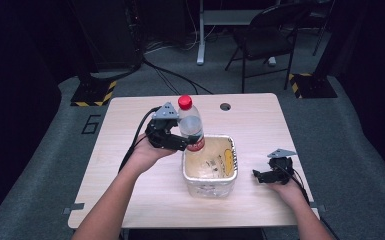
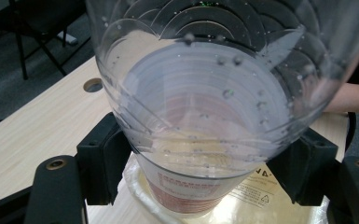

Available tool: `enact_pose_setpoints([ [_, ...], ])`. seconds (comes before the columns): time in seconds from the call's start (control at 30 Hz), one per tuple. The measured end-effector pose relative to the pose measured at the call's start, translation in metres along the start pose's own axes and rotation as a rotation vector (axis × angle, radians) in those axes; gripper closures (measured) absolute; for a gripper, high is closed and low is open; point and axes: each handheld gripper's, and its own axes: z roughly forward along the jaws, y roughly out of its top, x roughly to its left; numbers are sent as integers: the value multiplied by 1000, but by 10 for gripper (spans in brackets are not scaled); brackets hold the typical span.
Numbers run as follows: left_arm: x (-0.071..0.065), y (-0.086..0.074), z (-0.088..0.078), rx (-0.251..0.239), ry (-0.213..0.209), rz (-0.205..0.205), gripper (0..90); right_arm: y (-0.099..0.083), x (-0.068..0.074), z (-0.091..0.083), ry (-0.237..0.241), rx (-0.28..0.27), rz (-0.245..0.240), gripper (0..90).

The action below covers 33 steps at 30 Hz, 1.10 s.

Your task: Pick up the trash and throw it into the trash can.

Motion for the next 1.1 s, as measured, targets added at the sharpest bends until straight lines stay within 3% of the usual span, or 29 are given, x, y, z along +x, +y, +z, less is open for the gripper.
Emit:
enact_pose_setpoints([
  [1.1, -17, -38, 43, 78, -52, 32, 271, 0, 0, 0, 0, 0, 0, 0],
])
